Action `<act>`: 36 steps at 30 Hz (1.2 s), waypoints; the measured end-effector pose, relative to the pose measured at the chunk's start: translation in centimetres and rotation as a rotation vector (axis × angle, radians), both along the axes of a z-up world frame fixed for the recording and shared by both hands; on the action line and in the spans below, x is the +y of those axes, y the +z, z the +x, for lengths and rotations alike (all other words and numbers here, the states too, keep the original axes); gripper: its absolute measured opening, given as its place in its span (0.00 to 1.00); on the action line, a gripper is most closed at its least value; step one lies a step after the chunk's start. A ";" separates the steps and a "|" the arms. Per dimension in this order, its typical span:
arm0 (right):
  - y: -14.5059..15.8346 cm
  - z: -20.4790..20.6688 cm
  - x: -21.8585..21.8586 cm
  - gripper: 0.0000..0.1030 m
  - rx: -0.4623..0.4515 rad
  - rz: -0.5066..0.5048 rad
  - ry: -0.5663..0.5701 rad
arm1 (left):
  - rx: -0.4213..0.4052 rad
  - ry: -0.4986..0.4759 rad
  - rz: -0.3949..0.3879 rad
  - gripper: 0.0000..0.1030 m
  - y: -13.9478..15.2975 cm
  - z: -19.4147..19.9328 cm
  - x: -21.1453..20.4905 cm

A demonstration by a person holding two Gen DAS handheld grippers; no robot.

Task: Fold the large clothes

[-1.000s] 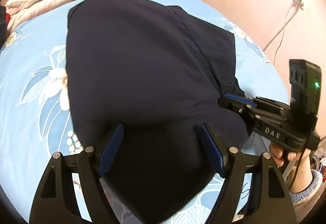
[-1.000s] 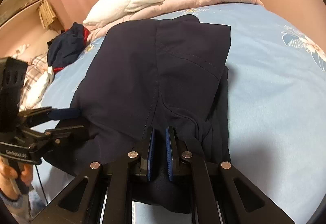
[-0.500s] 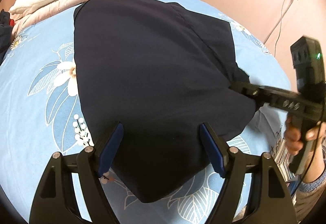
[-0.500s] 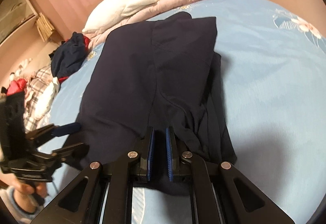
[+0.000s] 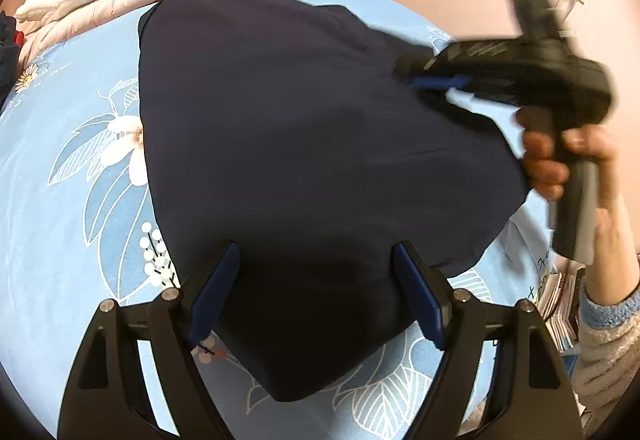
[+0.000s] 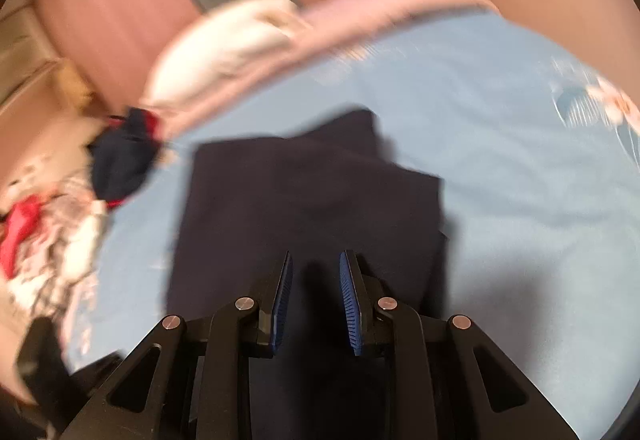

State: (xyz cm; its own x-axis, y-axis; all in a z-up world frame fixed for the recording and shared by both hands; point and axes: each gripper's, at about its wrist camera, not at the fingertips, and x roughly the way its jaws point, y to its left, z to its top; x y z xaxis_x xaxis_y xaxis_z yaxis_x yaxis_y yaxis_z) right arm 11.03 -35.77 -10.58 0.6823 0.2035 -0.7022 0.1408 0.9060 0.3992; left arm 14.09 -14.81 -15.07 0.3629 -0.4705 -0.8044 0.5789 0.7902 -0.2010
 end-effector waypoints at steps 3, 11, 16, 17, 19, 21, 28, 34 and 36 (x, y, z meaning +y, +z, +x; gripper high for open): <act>-2.5 1.0 -0.6 0.20 0.099 0.040 -0.029 | -0.006 -0.006 0.005 0.78 0.0 -0.1 -0.3; -1.1 -1.5 0.4 0.21 -0.014 -0.029 -0.016 | 0.000 0.000 0.006 0.80 0.0 0.2 -0.4; 1.0 -4.7 1.7 0.21 -0.112 -0.130 0.058 | 0.006 0.004 0.002 0.80 0.0 0.5 -0.4; 1.2 -5.6 2.0 0.21 -0.126 -0.149 0.071 | 0.006 0.004 0.002 0.80 0.0 0.5 -0.5; 1.1 -6.8 2.3 0.21 -0.145 -0.156 0.101 | 0.006 0.003 0.003 0.80 0.0 0.6 -0.4; 0.8 -7.7 2.8 0.21 -0.155 -0.162 0.121 | 0.007 0.003 0.004 0.81 0.0 0.7 -0.5; -3.4 -6.3 3.3 0.21 -0.048 -0.233 0.123 | 0.073 0.063 -0.178 0.74 2.1 2.5 2.0; -3.5 -6.1 3.1 0.21 -0.068 -0.221 0.117 | 0.079 0.207 -0.331 0.74 4.7 8.7 5.0; -3.6 -6.5 3.1 0.21 -0.076 -0.204 0.112 | 0.107 0.244 -0.344 0.69 4.4 11.2 4.8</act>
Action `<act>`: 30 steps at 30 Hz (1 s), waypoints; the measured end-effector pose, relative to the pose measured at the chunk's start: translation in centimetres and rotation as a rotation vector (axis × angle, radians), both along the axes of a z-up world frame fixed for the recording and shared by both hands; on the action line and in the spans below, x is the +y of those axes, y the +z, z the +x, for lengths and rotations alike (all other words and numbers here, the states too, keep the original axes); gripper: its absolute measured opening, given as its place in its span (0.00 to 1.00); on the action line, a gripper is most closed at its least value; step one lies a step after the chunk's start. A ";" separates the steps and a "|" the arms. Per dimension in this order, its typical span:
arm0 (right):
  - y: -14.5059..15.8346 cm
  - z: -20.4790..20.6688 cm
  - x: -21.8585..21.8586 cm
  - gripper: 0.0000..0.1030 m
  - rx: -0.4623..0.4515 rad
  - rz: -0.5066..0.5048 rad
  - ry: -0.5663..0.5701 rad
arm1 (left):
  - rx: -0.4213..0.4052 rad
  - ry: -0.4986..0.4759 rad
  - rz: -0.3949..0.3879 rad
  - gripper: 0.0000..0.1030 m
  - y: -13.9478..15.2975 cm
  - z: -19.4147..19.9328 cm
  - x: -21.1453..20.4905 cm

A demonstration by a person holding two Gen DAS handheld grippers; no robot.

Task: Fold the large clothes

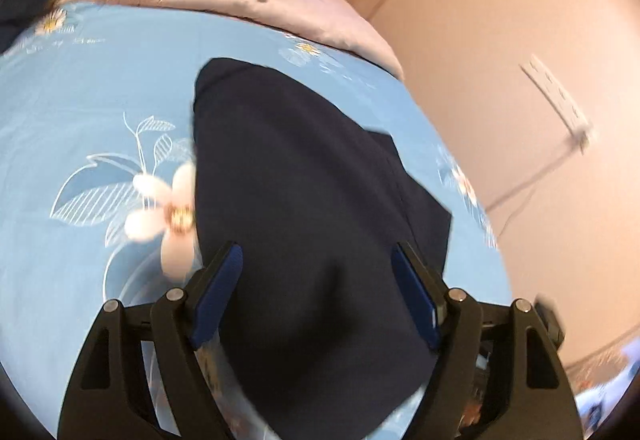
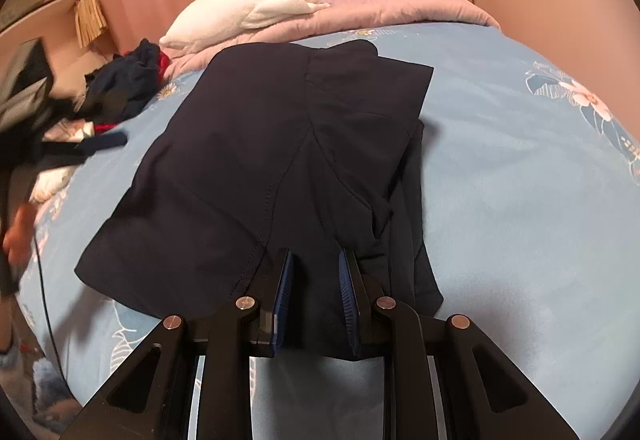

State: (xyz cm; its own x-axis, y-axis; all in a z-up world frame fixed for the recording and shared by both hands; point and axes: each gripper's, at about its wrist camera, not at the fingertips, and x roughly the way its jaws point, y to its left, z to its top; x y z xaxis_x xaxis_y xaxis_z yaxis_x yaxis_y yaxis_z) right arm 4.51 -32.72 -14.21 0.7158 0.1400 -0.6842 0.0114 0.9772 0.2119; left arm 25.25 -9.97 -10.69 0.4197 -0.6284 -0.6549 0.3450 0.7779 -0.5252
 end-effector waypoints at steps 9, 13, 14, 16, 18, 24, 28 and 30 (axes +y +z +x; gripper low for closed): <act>-0.5 -1.2 0.1 0.21 -0.017 0.045 -0.004 | 0.010 -0.033 0.307 0.46 -4.3 3.7 -5.2; -0.6 -1.3 0.3 0.21 -0.017 0.047 -0.009 | -0.043 -0.053 0.360 0.47 -3.8 2.5 -5.4; -0.7 -1.3 0.2 0.21 -0.017 0.048 -0.010 | -0.042 -0.047 0.344 0.47 -3.4 2.0 -4.9; -0.7 -1.4 0.2 0.21 -0.016 0.049 -0.014 | -0.066 -0.042 0.338 0.47 -2.6 0.5 -4.1; -0.7 -1.4 0.2 0.21 -0.014 0.049 -0.018 | -0.093 -0.043 0.339 0.47 -2.0 -1.8 -3.4; -0.7 -1.2 0.0 0.21 -0.009 0.061 -0.031 | -0.128 -0.075 0.371 0.49 -2.1 -8.3 -2.5; -0.8 -1.2 -0.1 0.21 -0.006 0.068 -0.039 | -0.141 -0.076 0.414 0.50 -3.4 -9.9 -2.4; -0.8 -1.1 -0.1 0.21 -0.004 0.071 -0.040 | -0.131 -0.071 0.409 0.51 -3.9 -9.8 -2.5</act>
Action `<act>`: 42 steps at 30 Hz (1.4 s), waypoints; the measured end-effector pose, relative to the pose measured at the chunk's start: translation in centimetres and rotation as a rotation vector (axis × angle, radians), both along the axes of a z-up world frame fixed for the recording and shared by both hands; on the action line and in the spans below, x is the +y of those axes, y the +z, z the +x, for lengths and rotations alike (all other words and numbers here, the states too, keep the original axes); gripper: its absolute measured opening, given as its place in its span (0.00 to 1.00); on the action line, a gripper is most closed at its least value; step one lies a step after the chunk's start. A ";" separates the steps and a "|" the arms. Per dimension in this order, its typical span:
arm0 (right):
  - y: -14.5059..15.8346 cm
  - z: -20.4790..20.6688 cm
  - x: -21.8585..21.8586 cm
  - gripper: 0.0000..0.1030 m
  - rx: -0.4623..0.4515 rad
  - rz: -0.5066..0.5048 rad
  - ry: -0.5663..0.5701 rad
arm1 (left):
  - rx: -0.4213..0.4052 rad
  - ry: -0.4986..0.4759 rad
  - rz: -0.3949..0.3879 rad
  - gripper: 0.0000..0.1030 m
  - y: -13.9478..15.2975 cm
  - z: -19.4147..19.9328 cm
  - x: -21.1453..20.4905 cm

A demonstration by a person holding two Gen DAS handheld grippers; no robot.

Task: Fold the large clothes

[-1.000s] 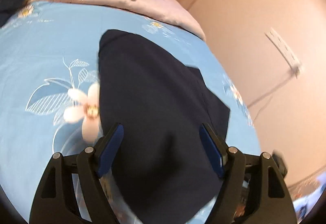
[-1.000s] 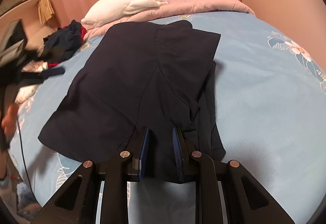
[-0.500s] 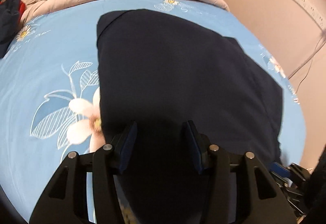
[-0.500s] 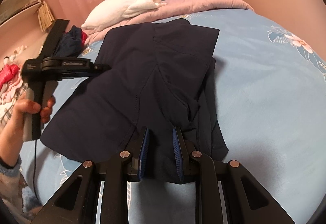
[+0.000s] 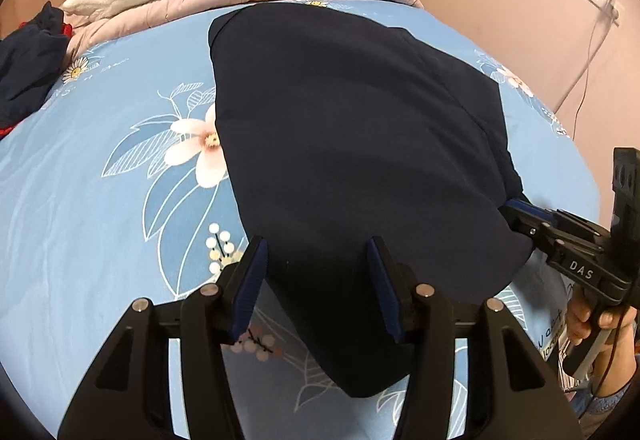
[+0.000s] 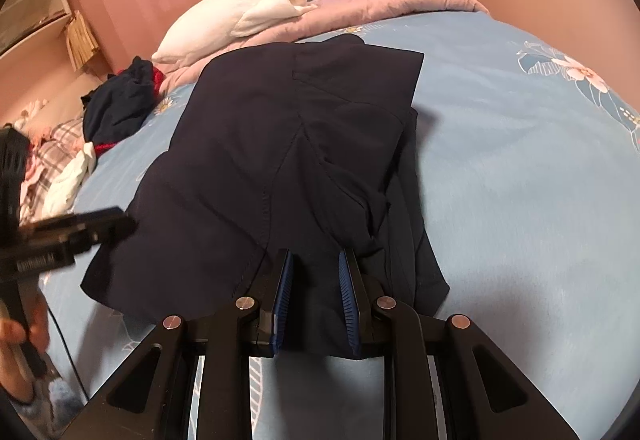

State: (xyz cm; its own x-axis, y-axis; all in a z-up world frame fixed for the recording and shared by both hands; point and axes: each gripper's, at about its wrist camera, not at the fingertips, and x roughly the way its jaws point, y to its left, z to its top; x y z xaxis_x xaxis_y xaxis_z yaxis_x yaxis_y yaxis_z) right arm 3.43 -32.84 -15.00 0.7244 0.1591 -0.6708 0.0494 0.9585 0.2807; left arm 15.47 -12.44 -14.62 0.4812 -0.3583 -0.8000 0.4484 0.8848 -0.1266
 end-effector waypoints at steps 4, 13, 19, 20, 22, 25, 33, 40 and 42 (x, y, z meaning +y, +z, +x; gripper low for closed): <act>0.0 0.0 0.0 0.21 -0.002 0.003 0.000 | 0.012 -0.002 0.008 0.53 -0.5 0.2 -0.3; 0.5 -0.5 -0.4 0.24 0.012 0.036 -0.015 | 0.035 0.004 -0.056 0.53 0.9 -1.8 0.9; 0.7 -1.6 -0.2 0.27 0.017 0.023 -0.029 | 0.028 -0.023 -0.030 0.58 0.3 -3.3 0.1; 0.6 -1.5 -0.2 0.28 0.021 0.016 -0.028 | 0.041 -0.021 -0.034 0.59 -0.1 -3.1 0.1; 0.4 -1.2 0.0 0.28 0.031 -0.001 -0.027 | 0.065 -0.016 -0.047 0.65 -0.8 -2.7 0.1; 0.2 -0.7 0.4 0.28 0.041 -0.031 -0.023 | 0.103 -0.012 -0.078 0.66 -1.5 -2.3 0.4; 1.0 -1.2 -0.3 0.36 0.032 0.031 -0.020 | 0.129 -0.003 -0.150 0.71 -0.7 -2.5 1.6; 2.4 -2.1 -0.9 0.65 -0.024 0.089 -0.029 | 0.122 0.027 -0.159 0.84 -0.5 -2.2 2.5; 2.3 -2.0 -1.1 0.66 -0.026 0.114 -0.029 | 0.122 0.033 -0.167 0.85 -0.5 -2.1 2.7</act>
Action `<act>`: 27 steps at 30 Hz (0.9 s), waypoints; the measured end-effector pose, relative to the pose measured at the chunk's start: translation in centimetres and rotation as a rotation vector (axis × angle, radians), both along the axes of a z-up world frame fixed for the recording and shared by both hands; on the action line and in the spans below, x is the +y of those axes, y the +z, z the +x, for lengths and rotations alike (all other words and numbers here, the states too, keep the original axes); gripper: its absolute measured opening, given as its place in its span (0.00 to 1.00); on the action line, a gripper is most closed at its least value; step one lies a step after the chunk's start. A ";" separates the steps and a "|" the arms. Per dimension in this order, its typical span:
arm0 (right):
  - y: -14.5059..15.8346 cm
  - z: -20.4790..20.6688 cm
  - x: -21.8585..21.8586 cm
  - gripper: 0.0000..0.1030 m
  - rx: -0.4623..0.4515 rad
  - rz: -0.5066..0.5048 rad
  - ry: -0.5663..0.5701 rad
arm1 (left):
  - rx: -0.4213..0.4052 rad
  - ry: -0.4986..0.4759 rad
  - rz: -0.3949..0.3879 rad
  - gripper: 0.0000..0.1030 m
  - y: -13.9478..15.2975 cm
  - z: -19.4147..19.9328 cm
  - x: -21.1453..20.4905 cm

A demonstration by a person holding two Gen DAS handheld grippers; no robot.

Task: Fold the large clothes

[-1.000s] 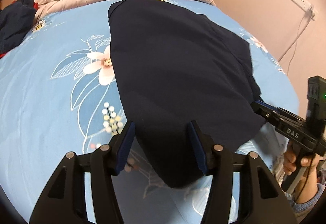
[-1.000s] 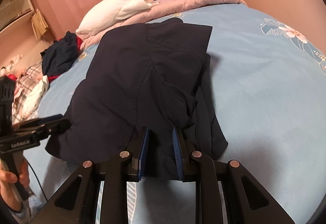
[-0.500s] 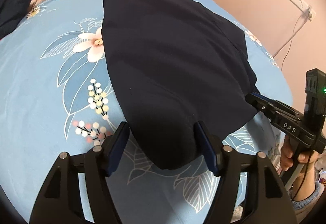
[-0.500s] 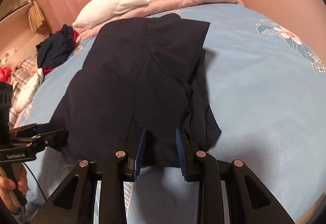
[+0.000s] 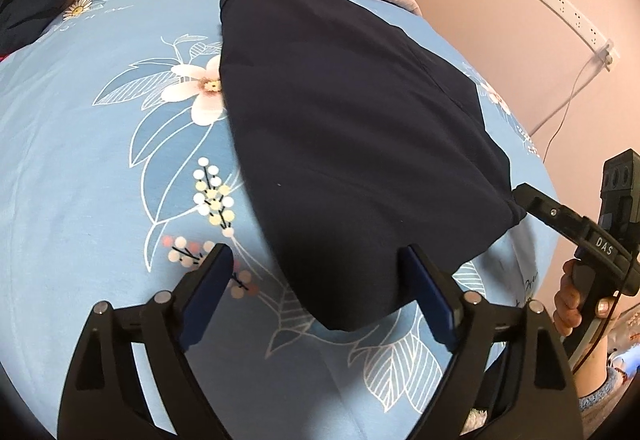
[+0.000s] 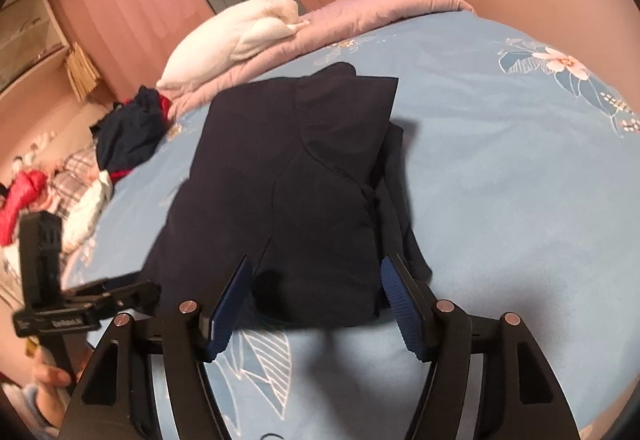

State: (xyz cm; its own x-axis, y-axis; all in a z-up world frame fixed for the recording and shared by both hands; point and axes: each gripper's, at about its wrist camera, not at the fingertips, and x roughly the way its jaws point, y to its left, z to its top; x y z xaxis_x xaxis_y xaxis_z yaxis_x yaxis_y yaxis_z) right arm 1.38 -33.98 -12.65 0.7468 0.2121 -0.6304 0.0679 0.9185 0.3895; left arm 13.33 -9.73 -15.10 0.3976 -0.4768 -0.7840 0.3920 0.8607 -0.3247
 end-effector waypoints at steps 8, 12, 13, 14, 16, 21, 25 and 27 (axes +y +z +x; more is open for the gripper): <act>0.1 0.9 -1.7 0.81 -0.020 0.128 -0.020 | 0.096 0.054 -0.114 0.94 -0.8 2.0 2.0; -0.2 2.3 -2.9 0.86 -0.020 0.207 0.001 | 0.144 0.081 -0.173 0.98 -1.4 3.4 2.6; -0.4 2.8 -3.1 0.86 -0.006 0.220 0.003 | 0.145 0.084 -0.174 0.98 -1.4 3.8 2.6; -0.6 3.3 -3.4 0.86 0.011 0.231 0.002 | 0.141 0.083 -0.173 0.98 -1.4 4.1 2.5; -1.0 4.3 -3.9 0.86 0.032 0.257 0.007 | 0.136 0.079 -0.172 0.99 -1.2 4.5 2.3; -1.6 6.0 -4.9 0.87 0.070 0.279 0.020 | 0.142 0.076 -0.185 0.99 -1.3 6.3 1.9; -2.1 6.9 -5.2 0.87 0.097 0.296 0.044 | 0.150 0.082 -0.193 0.99 -1.6 7.5 1.7; -2.4 7.4 -5.2 0.87 0.111 0.290 0.051 | 0.158 0.076 -0.204 0.99 -1.8 8.1 1.5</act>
State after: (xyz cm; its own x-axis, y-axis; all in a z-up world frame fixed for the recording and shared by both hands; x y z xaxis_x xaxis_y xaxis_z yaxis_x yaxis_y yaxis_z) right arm 8.76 -39.18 -15.09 0.6608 0.4299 -0.6153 0.0817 0.7737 0.6283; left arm 21.41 -8.21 -16.86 0.3186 -0.6047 -0.7300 0.2598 0.7963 -0.5462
